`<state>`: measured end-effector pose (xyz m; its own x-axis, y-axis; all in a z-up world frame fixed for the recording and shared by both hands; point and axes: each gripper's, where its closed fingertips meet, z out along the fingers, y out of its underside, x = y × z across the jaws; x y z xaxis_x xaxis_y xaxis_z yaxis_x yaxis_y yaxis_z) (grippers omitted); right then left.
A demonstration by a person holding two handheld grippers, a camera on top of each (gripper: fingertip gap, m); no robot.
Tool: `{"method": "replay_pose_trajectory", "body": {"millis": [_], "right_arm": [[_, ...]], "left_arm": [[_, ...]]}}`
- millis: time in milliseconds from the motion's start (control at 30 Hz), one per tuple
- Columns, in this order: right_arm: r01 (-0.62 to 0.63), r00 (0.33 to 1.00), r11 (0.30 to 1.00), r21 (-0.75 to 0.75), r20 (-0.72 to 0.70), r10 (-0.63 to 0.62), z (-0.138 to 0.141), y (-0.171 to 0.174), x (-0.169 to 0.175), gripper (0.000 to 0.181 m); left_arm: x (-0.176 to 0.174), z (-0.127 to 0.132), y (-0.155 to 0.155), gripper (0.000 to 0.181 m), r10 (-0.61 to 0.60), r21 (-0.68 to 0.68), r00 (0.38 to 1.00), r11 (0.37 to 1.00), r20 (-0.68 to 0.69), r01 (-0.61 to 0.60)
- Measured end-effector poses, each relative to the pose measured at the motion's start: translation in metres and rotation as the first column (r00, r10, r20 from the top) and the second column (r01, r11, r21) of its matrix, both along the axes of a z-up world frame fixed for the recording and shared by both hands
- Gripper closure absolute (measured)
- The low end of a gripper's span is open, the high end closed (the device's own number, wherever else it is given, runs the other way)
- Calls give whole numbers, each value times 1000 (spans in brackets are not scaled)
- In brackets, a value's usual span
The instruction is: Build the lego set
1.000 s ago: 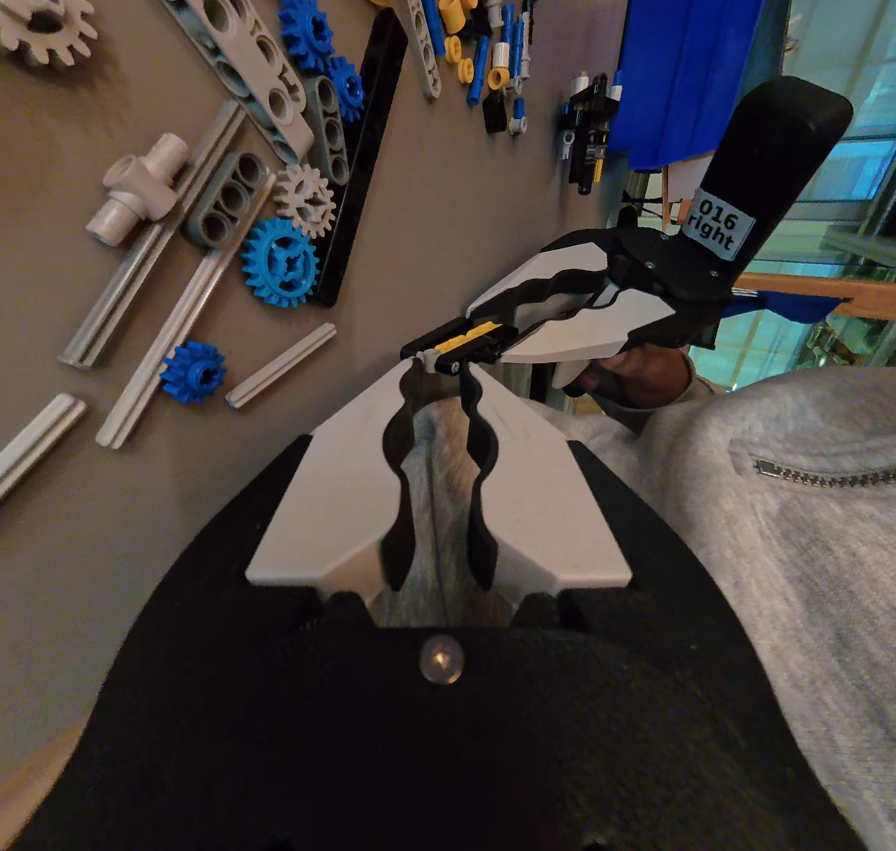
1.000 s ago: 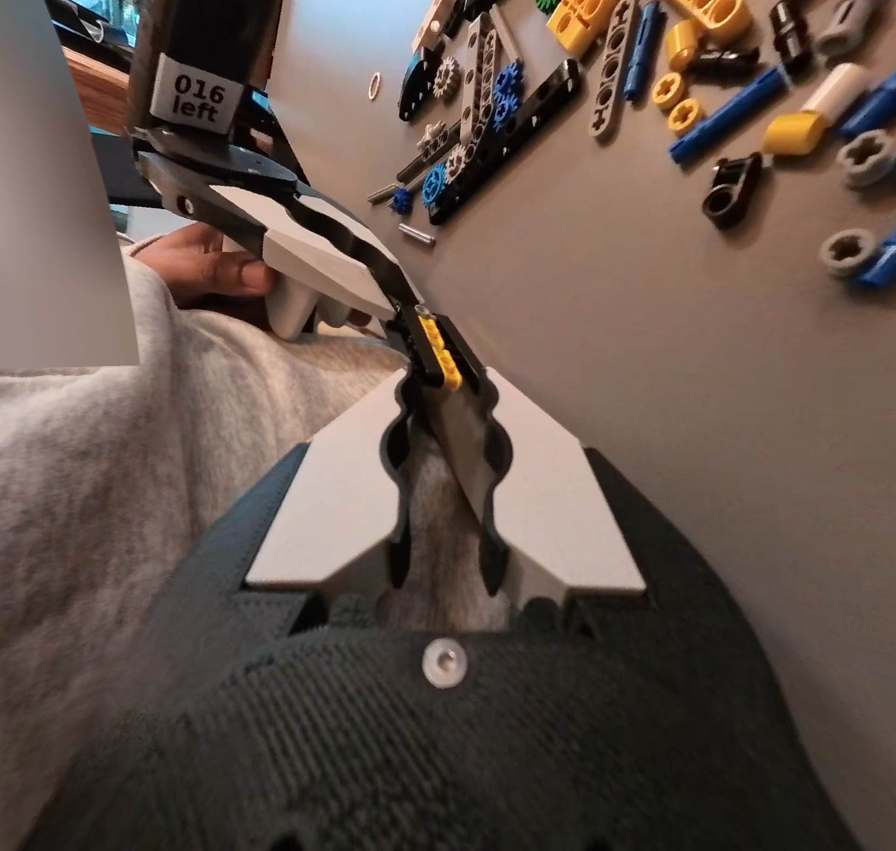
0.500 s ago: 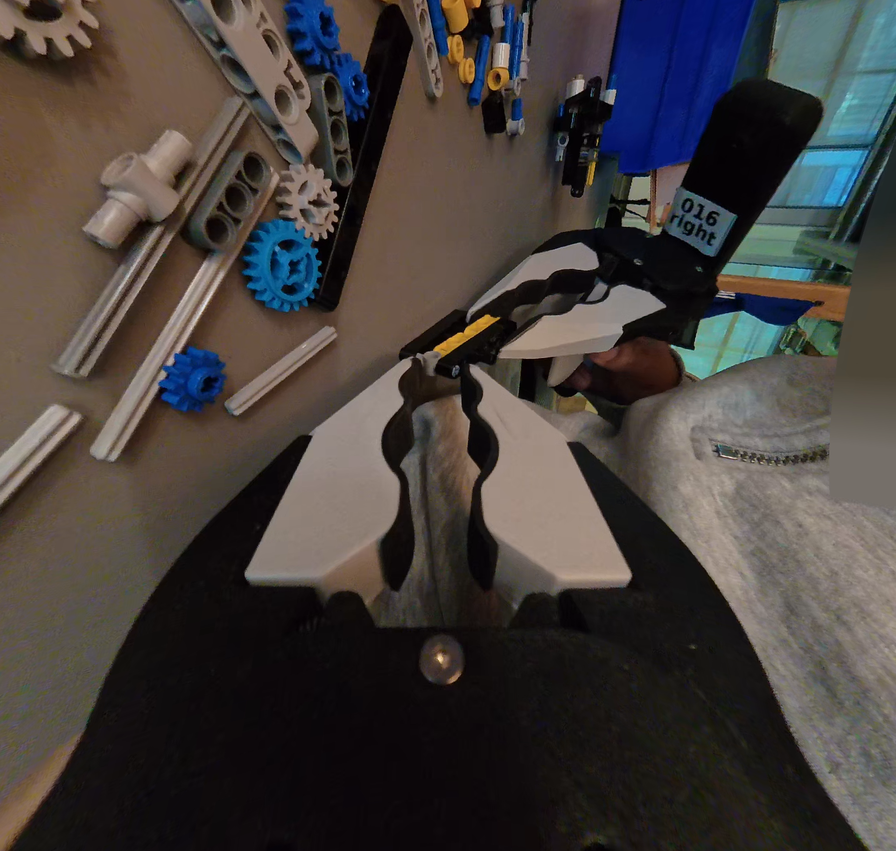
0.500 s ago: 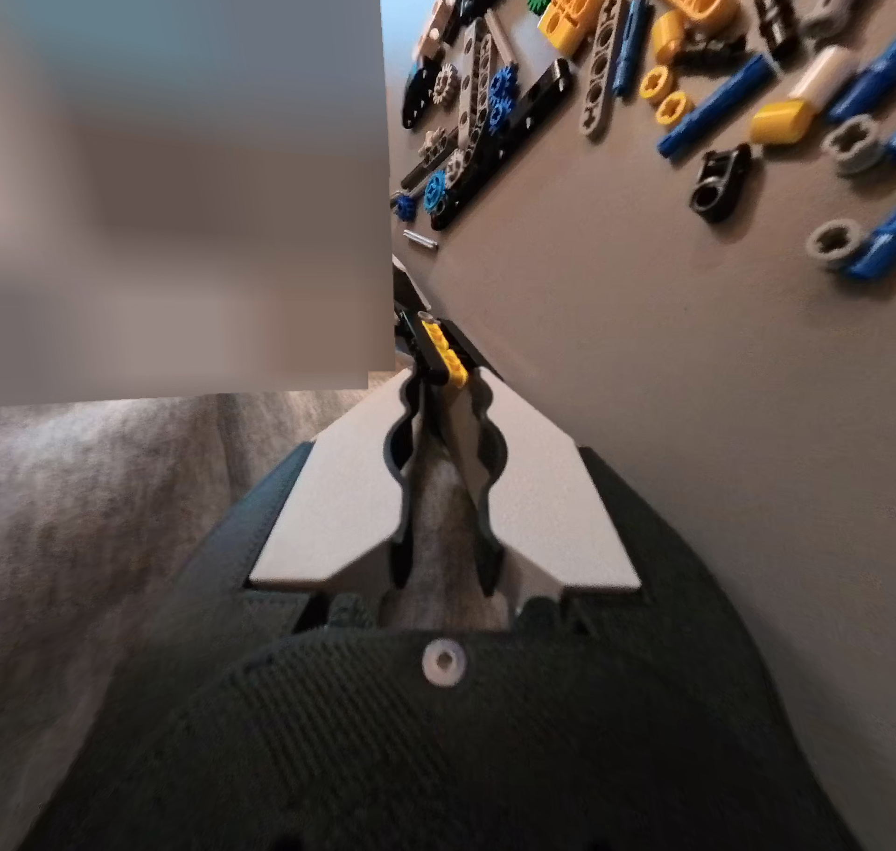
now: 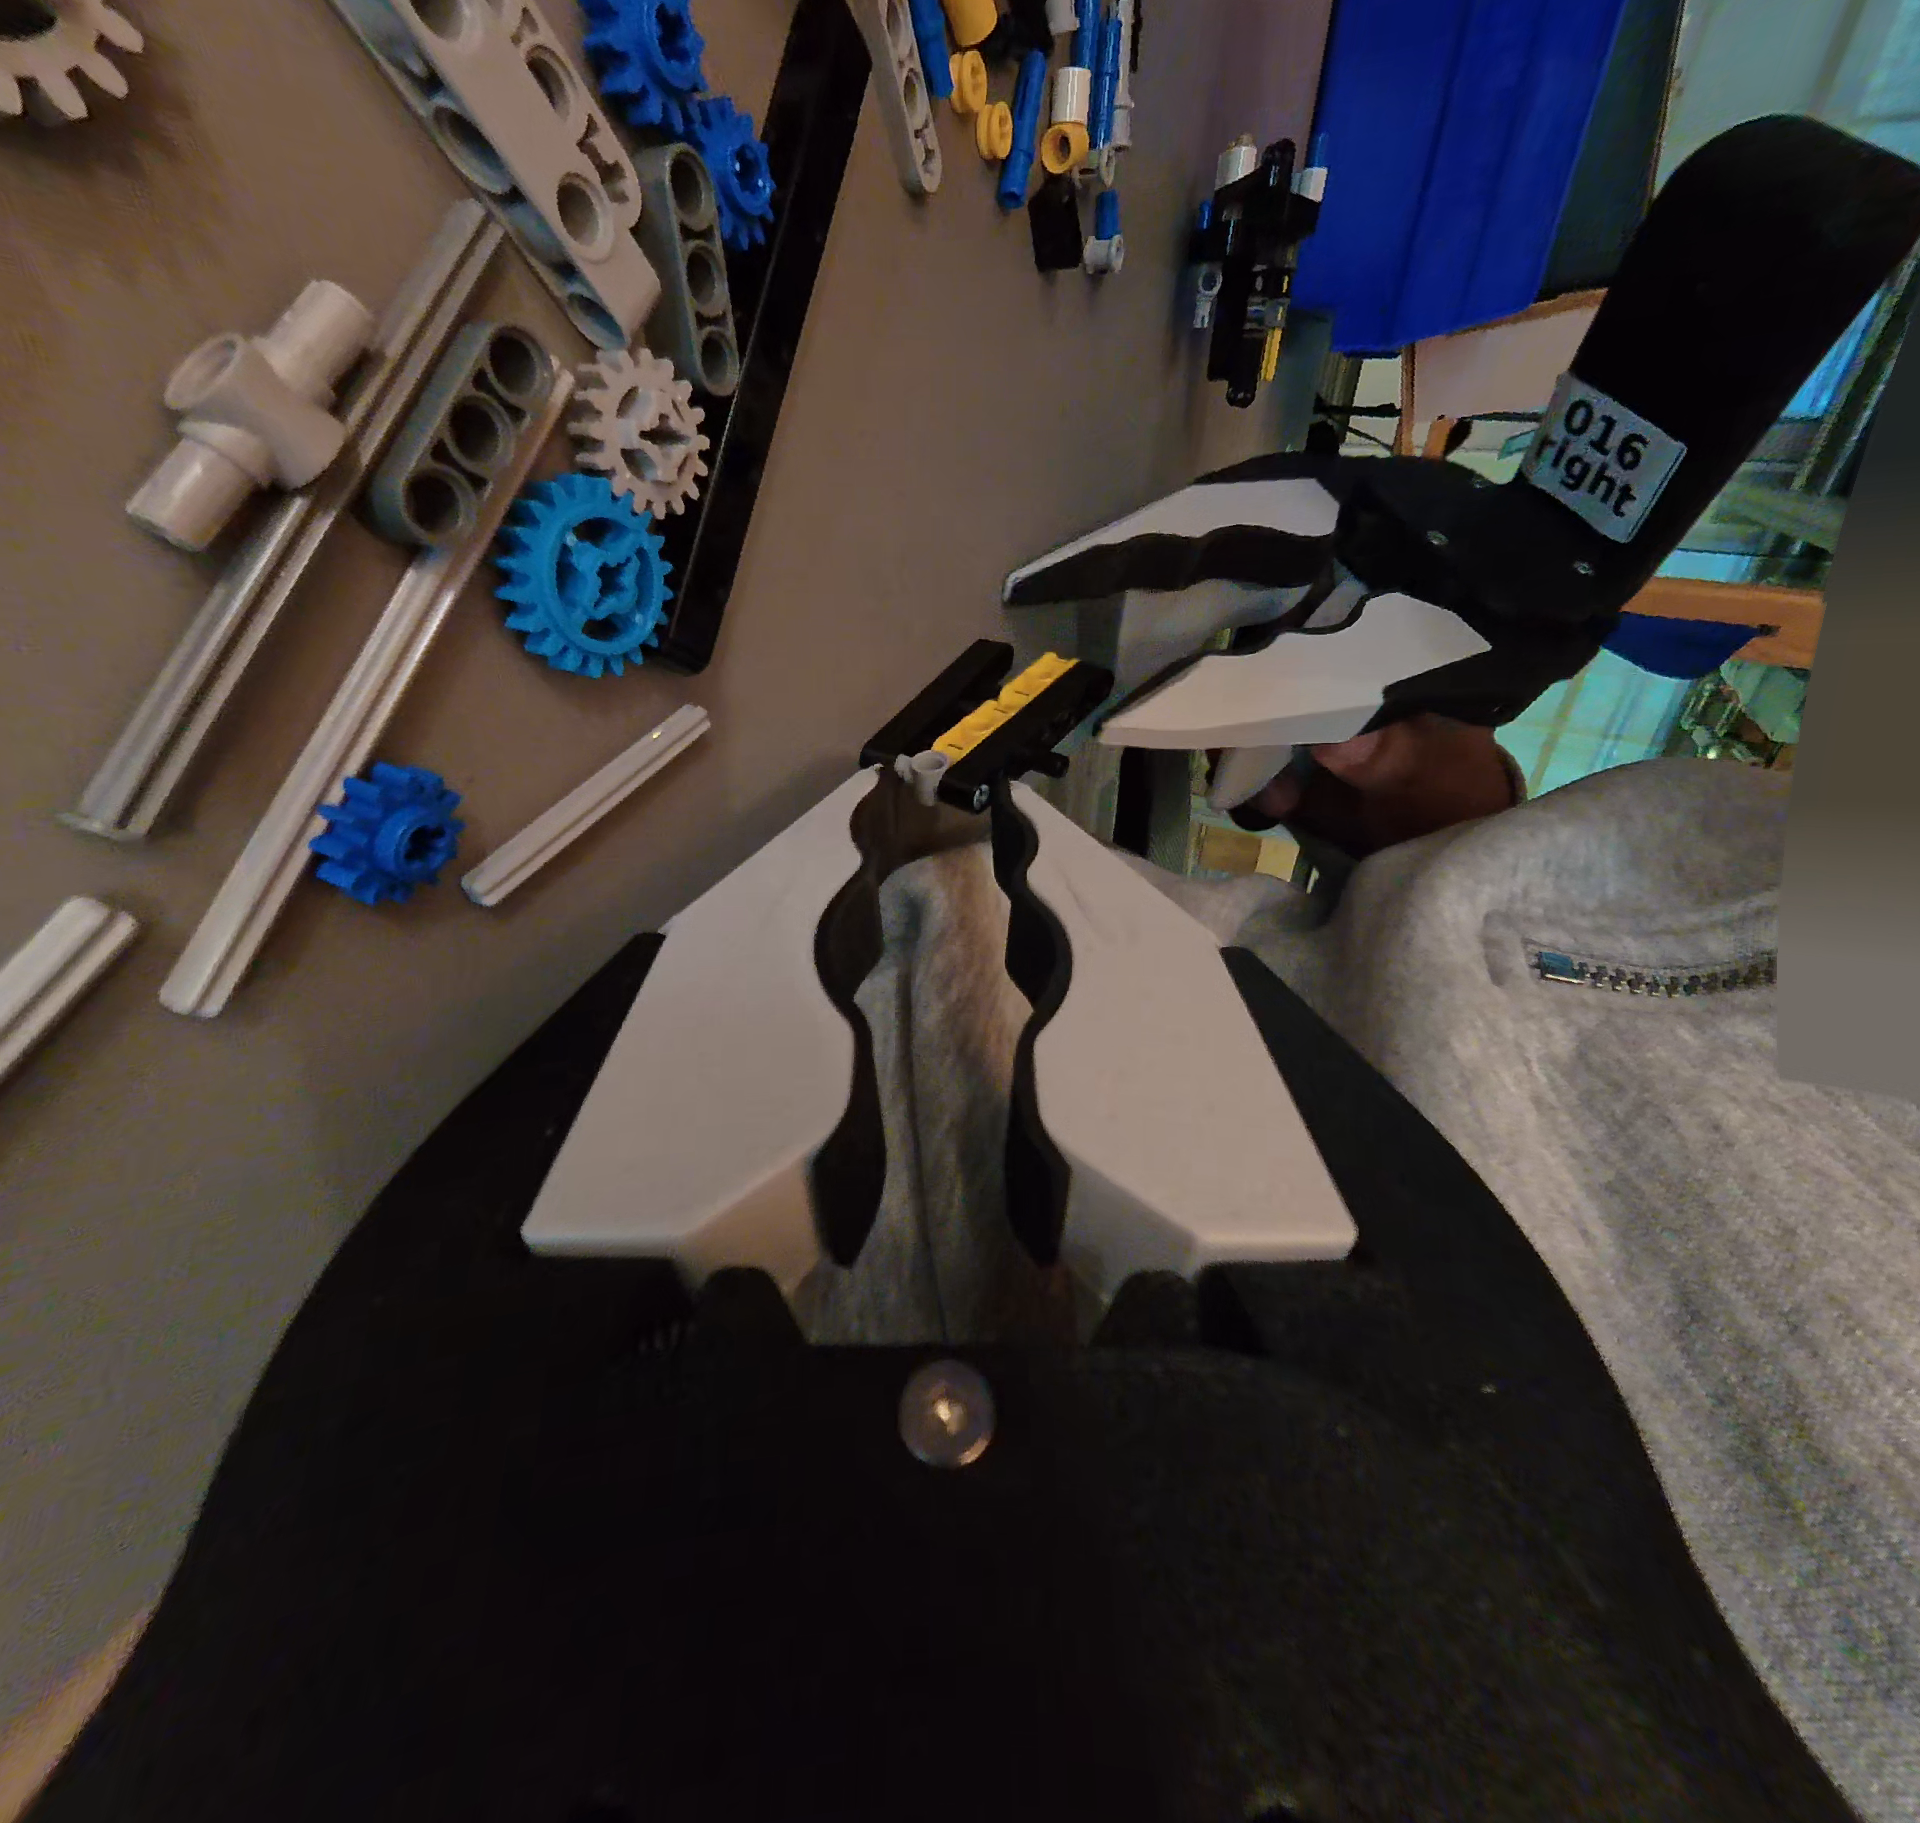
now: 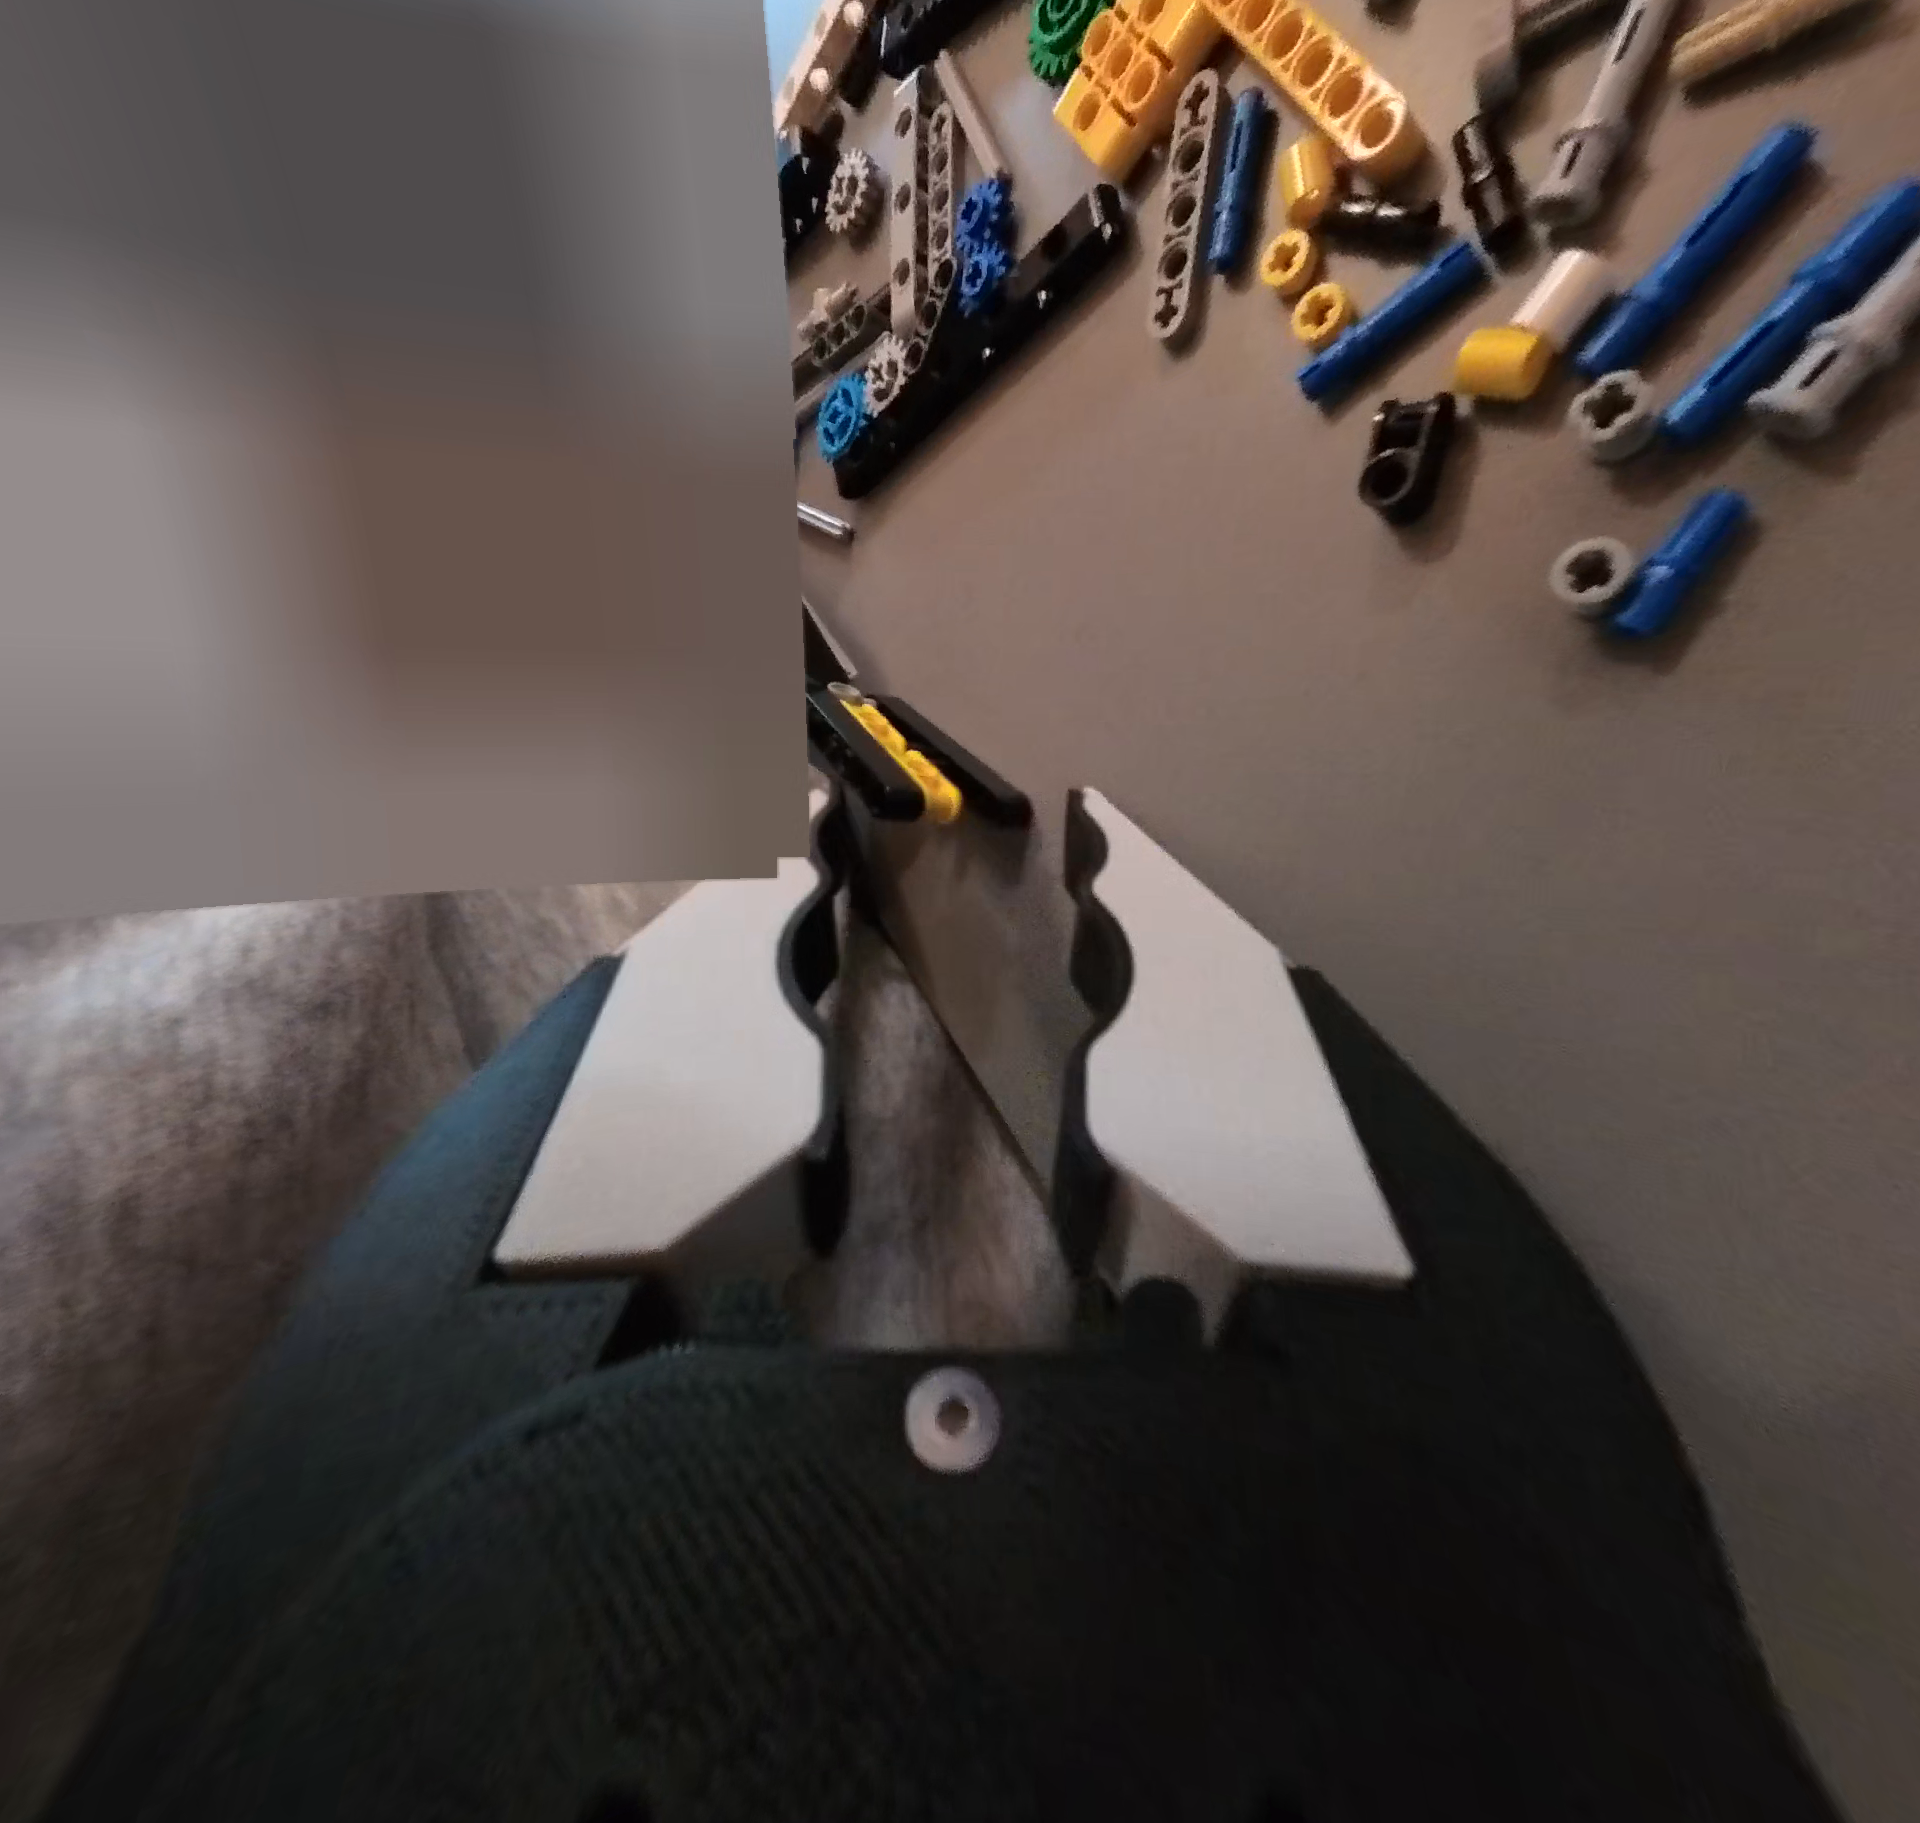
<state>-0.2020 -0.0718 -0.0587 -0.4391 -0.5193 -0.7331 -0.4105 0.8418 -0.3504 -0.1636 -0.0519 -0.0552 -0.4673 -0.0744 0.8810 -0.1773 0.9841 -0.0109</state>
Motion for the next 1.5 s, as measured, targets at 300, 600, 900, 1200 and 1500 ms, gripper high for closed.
{"method": "replay_pose_trajectory", "body": {"millis": [300,600,900,1200,1500], "right_arm": [[-27,1000,999,38,10,27,-3,8,3,151],[-3,998,990,139,69,-7,2,7,5,146],[24,997,984,175,73,-37,1,3,4,153],[9,995,987,161,96,-25,1,3,4,153],[9,991,981,193,130,-35,1,4,5,155]], "left_arm": [[-1,0,0,166,-3,-4,1000,1000,-3,3],[-1,0,0,166,-2,-4,1000,1000,-2,2],[-2,0,-1,165,-4,-1,1000,1000,-1,4],[-2,0,-1,166,3,-1,1000,1000,-6,-3],[-1,0,-3,167,13,-2,1000,1000,-9,-13]]}}
